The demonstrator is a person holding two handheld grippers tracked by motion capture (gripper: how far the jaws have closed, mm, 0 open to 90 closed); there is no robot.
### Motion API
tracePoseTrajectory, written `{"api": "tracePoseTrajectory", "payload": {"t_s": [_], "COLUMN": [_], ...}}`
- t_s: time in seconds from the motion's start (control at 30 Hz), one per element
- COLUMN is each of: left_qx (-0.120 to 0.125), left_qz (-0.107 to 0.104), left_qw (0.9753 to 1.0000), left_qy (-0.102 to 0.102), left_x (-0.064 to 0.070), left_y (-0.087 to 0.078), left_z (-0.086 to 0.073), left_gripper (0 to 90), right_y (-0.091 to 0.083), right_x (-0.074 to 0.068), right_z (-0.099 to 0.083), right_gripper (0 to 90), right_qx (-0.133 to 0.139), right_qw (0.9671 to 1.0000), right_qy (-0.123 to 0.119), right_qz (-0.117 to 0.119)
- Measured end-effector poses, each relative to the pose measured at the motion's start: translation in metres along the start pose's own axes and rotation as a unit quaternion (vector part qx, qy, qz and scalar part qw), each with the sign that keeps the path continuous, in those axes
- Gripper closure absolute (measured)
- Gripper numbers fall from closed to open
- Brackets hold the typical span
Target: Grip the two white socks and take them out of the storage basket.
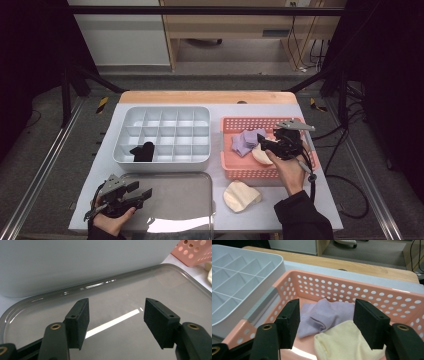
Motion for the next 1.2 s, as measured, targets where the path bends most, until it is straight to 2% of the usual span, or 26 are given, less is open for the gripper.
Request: {"api": "tracePoseTrajectory", "payload": {"t_s": [0.27,0.37,0.77,1.03,1.2], "left_qx": [0.0,0.0,0.0,-0.001,-0.001], "left_qz": [0.0,0.0,-0.002,-0.001,-0.001], "left_qw": [1.0,1.0,1.0,1.0,1.0], "left_qy": [-0.002,-0.002,-0.003,-0.001,-0.002], "left_x": [0.0,0.0,0.0,0.0,0.0], "left_y": [0.0,0.0,0.0,0.0,0.0], "left_z": [0.0,0.0,0.0,0.0,0.0], "left_gripper": [36.4,36.4,36.4,36.4,36.4], "right_y": [0.019,0.028,0.057,0.07,0.078], "right_x": [0.017,0.023,0.038,0.045,0.047], "right_z": [0.008,0.008,-0.004,-0.018,-0.023], "right_gripper": [39.9,39.5,41.3,43.9,46.4], "right_qx": [-0.024,-0.031,-0.066,-0.093,-0.1], "right_qw": [0.9995,0.9991,0.9967,0.9945,0.9938], "right_qy": [-0.004,0.006,0.011,0.007,0.016], "right_qz": [-0.022,-0.027,-0.046,-0.047,-0.047]}}
Point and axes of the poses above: each handheld gripper's, and its own axes: y roughly forward along the jaws, z roughly out of its top, x roughly to its right, the point moved 5 cm from there along y, roughly forward along the jaws, and after that the axes turned 9 degrees about -y, right-handed, at the moved point
